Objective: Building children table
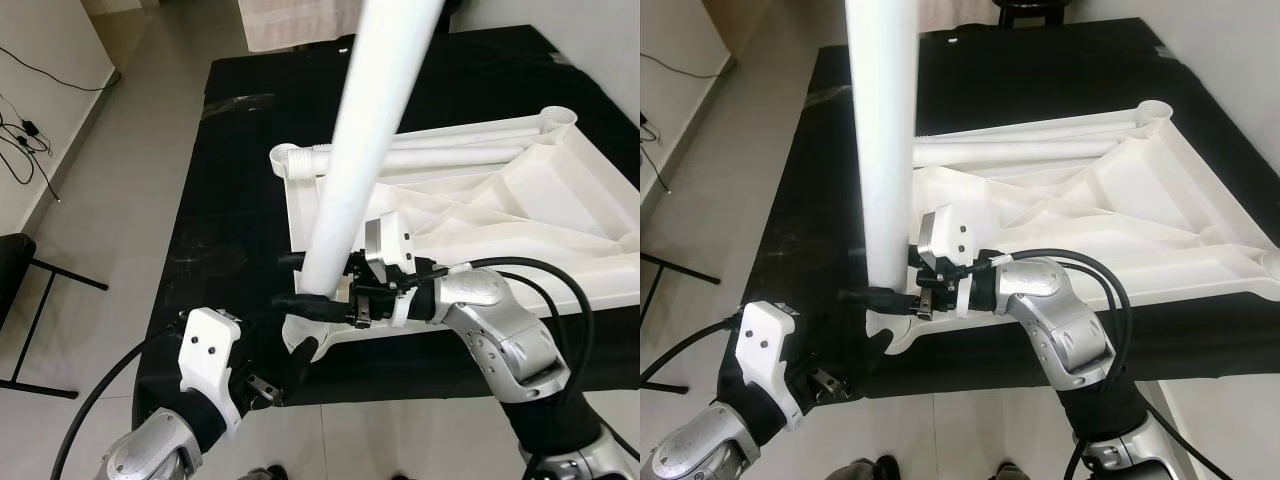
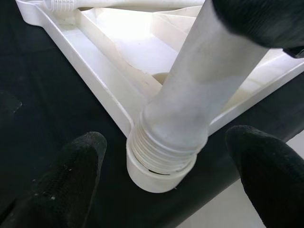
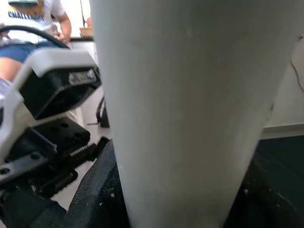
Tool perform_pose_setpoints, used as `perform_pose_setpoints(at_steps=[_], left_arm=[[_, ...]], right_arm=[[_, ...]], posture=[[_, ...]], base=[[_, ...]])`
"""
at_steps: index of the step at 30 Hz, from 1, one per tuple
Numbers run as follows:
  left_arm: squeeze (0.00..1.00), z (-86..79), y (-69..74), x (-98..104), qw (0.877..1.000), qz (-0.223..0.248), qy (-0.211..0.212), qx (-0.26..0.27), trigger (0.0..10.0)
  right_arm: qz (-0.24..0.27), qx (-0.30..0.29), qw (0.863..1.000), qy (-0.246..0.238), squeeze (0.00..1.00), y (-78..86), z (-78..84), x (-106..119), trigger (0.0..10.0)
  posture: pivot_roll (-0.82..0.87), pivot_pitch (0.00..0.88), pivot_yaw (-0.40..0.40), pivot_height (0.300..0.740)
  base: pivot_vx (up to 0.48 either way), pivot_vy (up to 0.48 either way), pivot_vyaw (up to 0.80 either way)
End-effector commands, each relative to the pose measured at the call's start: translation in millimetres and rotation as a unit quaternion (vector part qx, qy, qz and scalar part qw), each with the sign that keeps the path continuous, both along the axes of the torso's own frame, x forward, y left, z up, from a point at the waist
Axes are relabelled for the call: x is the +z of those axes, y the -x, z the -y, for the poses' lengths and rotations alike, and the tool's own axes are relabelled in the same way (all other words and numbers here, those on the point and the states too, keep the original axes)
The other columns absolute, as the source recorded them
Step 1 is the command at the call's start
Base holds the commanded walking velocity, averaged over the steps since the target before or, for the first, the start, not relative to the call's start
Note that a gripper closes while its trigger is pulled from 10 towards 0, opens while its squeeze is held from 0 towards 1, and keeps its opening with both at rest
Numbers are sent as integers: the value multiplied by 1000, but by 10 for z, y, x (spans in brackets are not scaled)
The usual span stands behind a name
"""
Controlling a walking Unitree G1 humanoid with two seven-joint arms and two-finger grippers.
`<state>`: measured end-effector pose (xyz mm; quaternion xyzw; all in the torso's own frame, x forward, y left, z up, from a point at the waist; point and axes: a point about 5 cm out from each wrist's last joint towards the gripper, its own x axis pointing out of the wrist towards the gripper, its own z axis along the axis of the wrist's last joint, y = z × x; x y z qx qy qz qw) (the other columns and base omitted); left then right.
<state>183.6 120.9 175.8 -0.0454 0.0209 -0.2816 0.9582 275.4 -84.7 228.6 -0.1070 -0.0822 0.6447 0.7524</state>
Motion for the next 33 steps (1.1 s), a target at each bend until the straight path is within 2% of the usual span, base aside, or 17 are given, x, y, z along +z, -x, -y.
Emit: perform_pose_setpoints(at_steps=[1,13,18,20,29,33], left_arm=[[0,-44,0,-25,1000,-3,-12,7,10000],[0,-45,2,-20,1000,-4,-12,9,10000],[0,-32,3,-20,1000,-4,-10,10,10000],[0,-28,6,-21,1000,-4,-9,11,10000],[0,-18,17,-29,1000,-7,-5,11,10000],[0,-14,17,-31,1000,-7,-4,11,10000]], right_arm=[[-16,14,999,24,0,36,-10,-106,10000],[11,46,996,77,0,-22,-54,-122,10000],[36,64,988,133,0,-106,-125,-104,10000],[37,67,987,141,0,-120,-137,-89,10000],[2,59,982,181,0,-252,-188,-22,10000],[-23,36,980,192,0,-334,-200,-20,10000]], posture=[[16,213,70,740],[21,220,69,740],[22,227,59,740],[21,227,59,740],[18,233,54,740],[17,236,50,740]], base=[[0,0,0],[0,0,0],[0,0,0],[0,0,0],[0,0,0],[0,0,0]])
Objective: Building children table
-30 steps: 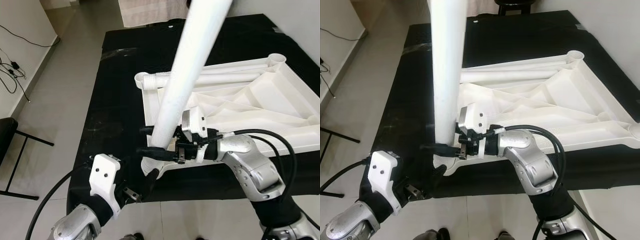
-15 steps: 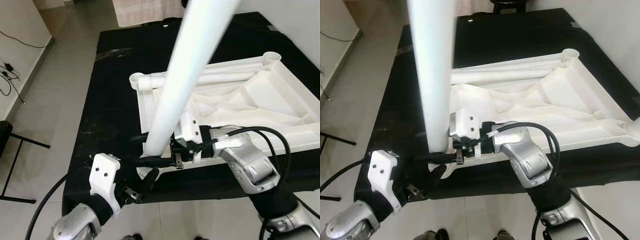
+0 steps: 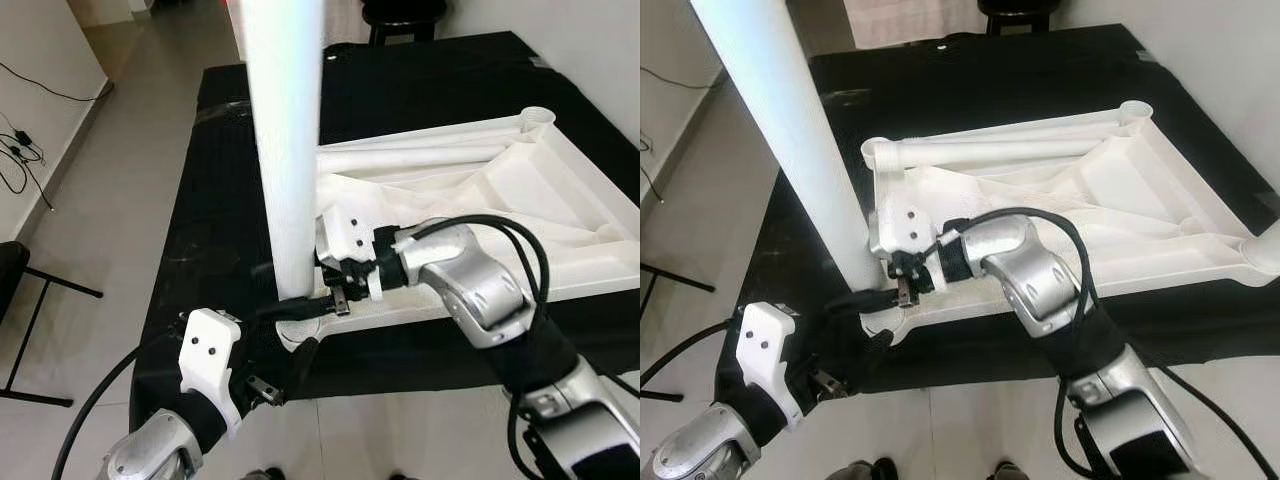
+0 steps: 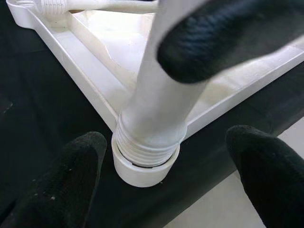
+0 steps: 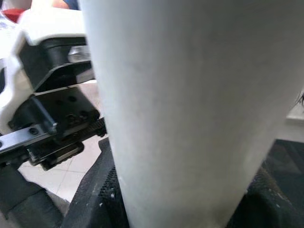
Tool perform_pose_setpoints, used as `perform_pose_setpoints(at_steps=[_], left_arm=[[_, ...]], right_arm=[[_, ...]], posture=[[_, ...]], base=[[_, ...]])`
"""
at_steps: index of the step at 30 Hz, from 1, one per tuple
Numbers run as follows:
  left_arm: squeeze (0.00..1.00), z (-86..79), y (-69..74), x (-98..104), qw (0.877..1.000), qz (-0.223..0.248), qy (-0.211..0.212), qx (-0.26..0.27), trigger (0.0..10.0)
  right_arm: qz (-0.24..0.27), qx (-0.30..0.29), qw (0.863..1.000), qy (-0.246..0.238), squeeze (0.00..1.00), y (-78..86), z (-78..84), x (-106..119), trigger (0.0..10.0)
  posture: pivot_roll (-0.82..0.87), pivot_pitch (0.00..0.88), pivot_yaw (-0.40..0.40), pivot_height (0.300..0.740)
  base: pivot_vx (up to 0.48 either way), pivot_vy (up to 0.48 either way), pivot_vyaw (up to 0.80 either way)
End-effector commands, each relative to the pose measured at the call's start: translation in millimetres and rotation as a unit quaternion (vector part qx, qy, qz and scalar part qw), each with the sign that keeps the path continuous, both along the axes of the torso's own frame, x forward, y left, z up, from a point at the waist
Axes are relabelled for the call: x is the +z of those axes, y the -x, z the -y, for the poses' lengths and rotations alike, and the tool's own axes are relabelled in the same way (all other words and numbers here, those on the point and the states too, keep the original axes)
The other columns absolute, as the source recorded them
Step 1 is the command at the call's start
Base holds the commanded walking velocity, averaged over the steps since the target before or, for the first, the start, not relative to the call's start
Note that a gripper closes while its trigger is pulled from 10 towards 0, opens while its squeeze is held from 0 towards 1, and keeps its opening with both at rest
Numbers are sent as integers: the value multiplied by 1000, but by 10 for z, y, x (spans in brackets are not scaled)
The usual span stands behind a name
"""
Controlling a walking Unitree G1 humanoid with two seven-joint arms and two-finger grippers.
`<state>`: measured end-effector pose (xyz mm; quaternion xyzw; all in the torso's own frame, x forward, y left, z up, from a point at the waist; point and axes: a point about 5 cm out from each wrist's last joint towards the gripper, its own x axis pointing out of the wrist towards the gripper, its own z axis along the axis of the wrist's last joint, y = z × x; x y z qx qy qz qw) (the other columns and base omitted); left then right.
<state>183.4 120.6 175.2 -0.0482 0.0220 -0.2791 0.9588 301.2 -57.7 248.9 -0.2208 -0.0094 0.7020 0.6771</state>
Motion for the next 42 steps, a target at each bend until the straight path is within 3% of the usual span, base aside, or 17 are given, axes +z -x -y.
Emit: perform_pose_setpoints(at_steps=[1,7,22,25,26,27,28,30,31,37,42], left_arm=[[0,-16,15,-25,1000,-5,-6,9,10000],[0,-14,17,-28,1000,-6,-5,10,10000],[0,-12,18,-35,1000,-7,-6,7,10000],[0,-12,23,-40,1000,-6,-8,6,10000],[0,-12,23,-40,1000,-6,-8,6,10000],[0,-13,23,-40,1000,-6,-8,6,10000],[0,-13,23,-40,1000,-6,-8,6,10000],[0,-13,24,-42,1000,-6,-8,5,10000],[0,-11,22,-43,1000,-6,-8,5,10000],[0,-6,16,-43,1000,-6,-8,2,10000],[0,-7,11,-38,1000,-5,-8,1,10000]], right_arm=[[-35,-55,997,51,0,-102,69,-226,10000],[-49,-131,989,46,0,-242,89,-281,10000],[-69,-179,981,18,0,-264,82,-335,10000],[-67,-257,964,-7,0,-272,132,-422,10000],[-67,-257,964,-7,0,-272,132,-422,10000],[-48,-336,941,-7,0,-299,189,-473,10000],[-48,-336,941,-7,0,-299,189,-473,10000],[-25,-438,898,-22,0,-303,274,-518,10000],[-22,-465,885,-30,0,-282,292,-540,10000],[-25,-486,873,-43,0,-237,278,-576,10000],[-24,-479,875,-62,0,-239,201,-511,10000]], posture=[[17,236,49,740],[17,236,49,740],[17,229,56,740],[14,221,53,740],[14,221,53,740],[13,220,54,740],[13,220,54,740],[9,218,53,740],[6,215,55,740],[7,213,60,740],[6,217,60,740]], base=[[0,0,0],[0,0,0],[0,0,0],[0,0,0],[0,0,0],[0,0,0],[0,0,0],[0,0,0],[0,0,0],[0,0,0],[0,0,0]])
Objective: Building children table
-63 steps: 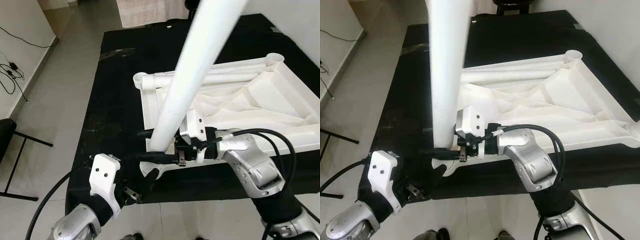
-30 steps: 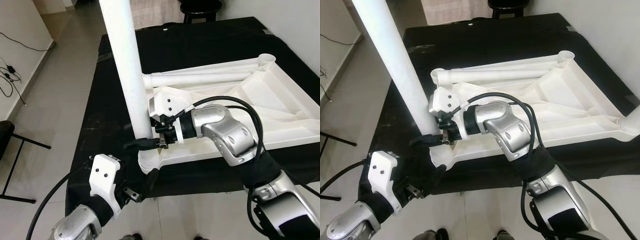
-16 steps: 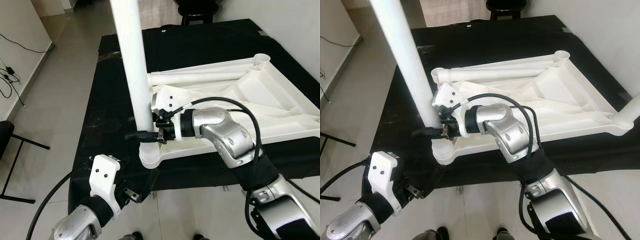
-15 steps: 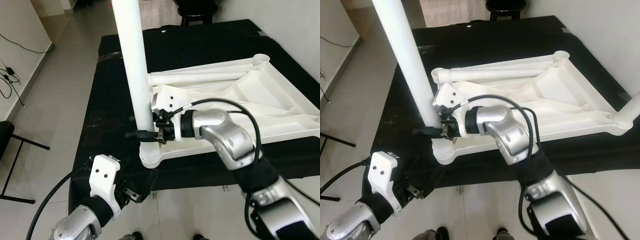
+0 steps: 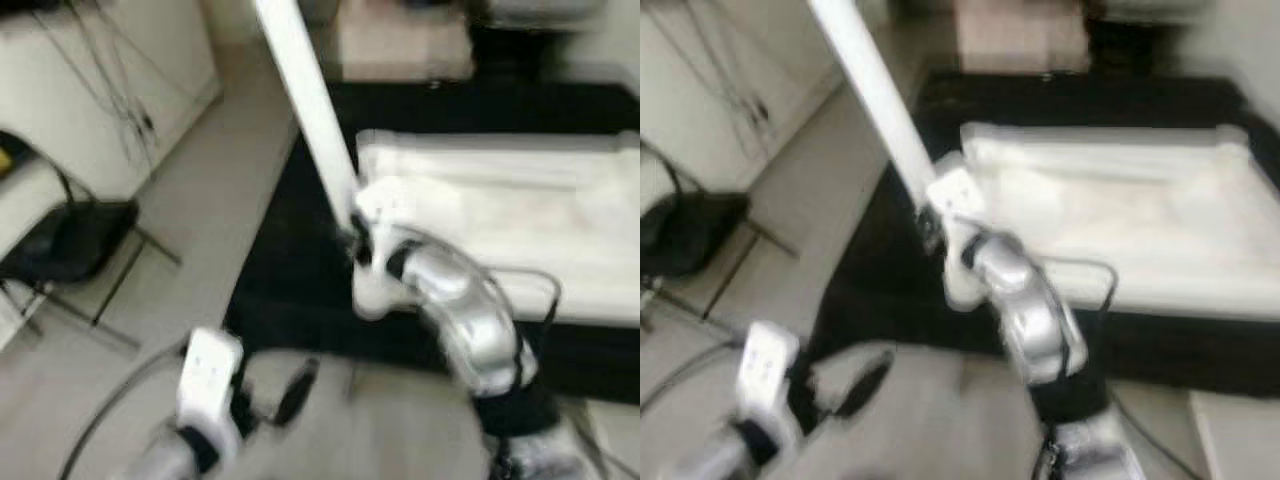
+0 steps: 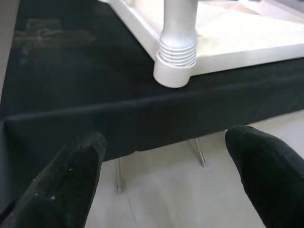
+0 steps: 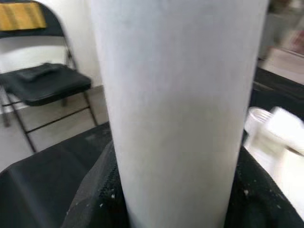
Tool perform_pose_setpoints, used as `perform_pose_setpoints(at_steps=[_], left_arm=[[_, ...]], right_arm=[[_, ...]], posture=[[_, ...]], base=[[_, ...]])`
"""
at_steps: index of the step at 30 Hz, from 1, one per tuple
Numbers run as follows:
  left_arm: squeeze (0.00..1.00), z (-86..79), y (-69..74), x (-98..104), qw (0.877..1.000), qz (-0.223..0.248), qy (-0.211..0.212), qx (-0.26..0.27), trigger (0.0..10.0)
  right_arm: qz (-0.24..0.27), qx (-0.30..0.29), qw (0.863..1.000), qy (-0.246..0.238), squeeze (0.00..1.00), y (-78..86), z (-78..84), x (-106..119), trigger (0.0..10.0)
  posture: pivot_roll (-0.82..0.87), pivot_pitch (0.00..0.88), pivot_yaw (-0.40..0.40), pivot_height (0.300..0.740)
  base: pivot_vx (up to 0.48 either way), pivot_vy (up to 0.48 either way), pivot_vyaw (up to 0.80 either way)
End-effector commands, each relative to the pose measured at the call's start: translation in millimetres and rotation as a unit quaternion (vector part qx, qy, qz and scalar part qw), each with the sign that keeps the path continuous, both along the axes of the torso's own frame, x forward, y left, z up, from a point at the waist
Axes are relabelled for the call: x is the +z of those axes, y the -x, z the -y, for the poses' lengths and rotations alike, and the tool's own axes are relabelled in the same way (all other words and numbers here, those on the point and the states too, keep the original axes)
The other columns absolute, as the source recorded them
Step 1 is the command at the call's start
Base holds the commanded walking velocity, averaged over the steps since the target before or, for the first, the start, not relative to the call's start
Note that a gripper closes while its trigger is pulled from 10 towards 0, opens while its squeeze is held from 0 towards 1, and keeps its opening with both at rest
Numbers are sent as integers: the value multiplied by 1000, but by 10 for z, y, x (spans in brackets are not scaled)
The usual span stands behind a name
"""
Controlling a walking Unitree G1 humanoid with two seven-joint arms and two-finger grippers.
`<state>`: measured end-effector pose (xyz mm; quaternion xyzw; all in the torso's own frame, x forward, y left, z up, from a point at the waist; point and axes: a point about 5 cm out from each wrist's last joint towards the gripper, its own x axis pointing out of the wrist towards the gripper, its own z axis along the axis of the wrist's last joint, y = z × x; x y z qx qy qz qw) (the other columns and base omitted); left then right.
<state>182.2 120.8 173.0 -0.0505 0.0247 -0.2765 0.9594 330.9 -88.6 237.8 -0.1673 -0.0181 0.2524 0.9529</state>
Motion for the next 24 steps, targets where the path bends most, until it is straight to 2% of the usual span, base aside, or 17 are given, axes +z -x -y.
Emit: perform_pose_setpoints(at_steps=[1,17,21,24], left_arm=[[0,-6,-2,-14,1000,-1,-9,-1,10000],[0,-10,-14,-1,1000,2,-7,6,10000],[0,-11,-16,3,1000,2,-7,6,10000],[0,-14,-17,7,1000,3,-7,8,10000]], right_arm=[[-96,30,995,-3,0,48,-114,-379,10000],[-72,14,996,-53,0,-125,-65,-156,10000],[-68,25,996,-49,0,-146,-75,-126,10000],[-64,58,995,-43,0,-164,-127,-87,10000]], posture=[[6,218,58,740],[12,225,56,740],[11,225,57,740],[14,231,58,740]], base=[[0,0,0],[0,0,0],[0,0,0],[0,0,0]])
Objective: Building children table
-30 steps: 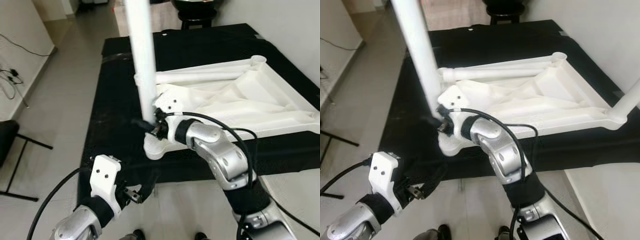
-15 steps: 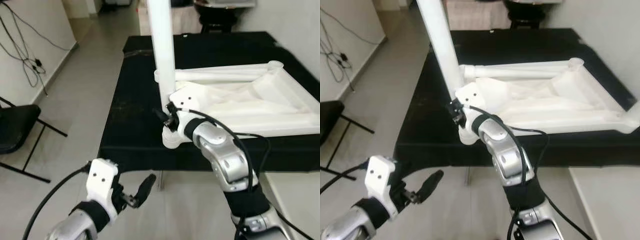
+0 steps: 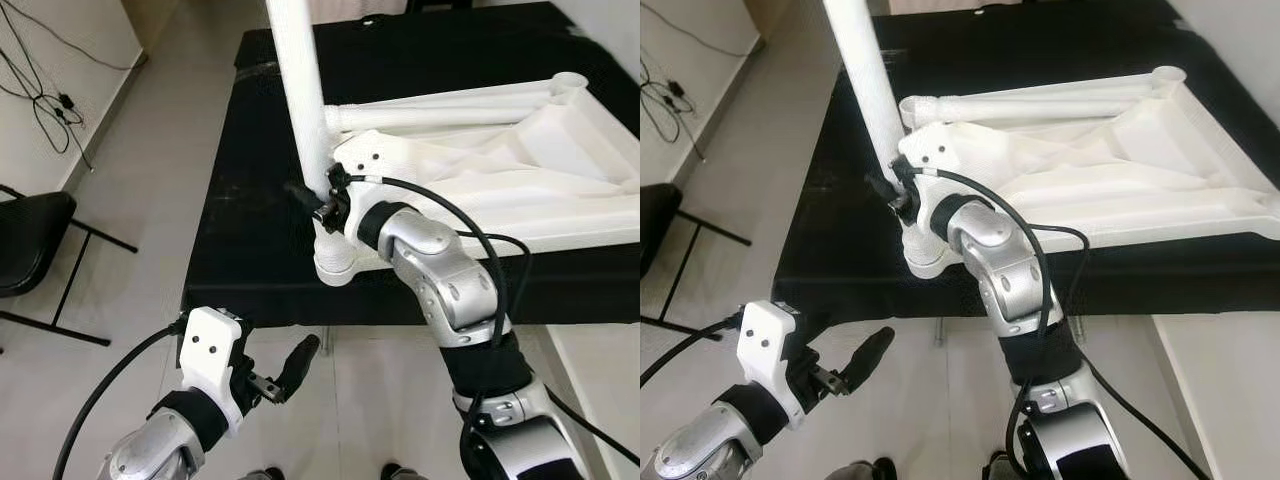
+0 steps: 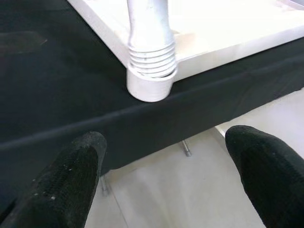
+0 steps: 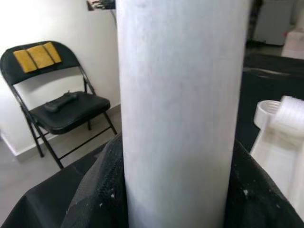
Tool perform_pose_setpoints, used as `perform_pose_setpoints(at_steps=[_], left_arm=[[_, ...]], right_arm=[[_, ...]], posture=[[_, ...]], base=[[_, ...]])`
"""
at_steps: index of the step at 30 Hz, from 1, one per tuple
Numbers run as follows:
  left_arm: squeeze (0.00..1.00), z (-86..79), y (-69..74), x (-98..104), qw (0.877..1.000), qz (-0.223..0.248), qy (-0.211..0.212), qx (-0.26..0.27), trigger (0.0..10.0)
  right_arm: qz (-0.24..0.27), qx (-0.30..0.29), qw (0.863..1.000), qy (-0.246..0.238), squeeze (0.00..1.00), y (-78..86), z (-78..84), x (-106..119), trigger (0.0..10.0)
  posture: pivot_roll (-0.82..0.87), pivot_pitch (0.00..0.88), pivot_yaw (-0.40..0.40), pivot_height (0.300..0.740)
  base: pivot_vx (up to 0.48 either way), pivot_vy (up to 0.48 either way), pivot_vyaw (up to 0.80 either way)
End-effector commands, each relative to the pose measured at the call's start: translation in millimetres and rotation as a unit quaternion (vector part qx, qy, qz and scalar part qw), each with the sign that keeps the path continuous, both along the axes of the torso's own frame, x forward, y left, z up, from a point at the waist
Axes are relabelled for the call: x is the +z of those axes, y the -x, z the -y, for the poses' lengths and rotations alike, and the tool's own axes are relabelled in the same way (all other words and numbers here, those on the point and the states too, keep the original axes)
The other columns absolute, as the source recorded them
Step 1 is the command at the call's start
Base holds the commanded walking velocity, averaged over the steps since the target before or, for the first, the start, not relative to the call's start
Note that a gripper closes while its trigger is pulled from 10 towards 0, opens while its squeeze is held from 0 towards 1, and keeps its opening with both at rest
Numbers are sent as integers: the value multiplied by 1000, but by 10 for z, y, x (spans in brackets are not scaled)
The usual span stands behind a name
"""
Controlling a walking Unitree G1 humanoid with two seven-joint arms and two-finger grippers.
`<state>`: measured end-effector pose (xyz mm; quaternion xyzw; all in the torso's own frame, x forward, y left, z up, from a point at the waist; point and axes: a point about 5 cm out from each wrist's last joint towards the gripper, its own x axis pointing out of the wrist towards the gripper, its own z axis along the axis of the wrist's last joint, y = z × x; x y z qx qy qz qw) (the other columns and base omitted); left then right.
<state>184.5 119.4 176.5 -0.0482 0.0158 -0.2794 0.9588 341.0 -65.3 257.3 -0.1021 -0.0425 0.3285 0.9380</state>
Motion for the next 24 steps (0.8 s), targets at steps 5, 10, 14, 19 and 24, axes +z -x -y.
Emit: perform_pose_setpoints(at_steps=[5,10,14,19,24], left_arm=[[0,-31,2,-22,1000,-4,-7,12,10000],[0,-59,-6,4,1000,1,-10,20,10000],[0,-65,-4,7,1000,1,-11,21,10000],[0,-79,3,15,1000,2,-13,24,10000],[0,-84,-2,34,1000,5,-16,23,10000]], right_arm=[[-51,4,998,21,0,-71,65,-248,10000],[-38,133,989,-60,0,-16,-30,-76,10000],[-33,163,983,-81,0,4,-21,-25,10000],[-16,269,950,-158,0,92,125,148,10000],[0,305,938,-165,0,110,244,146,10000]], posture=[[17,234,59,740],[28,252,61,740],[31,255,62,740],[38,260,67,740],[43,271,70,740]], base=[[0,0,0],[0,0,0],[0,0,0],[0,0,0],[0,0,0]])
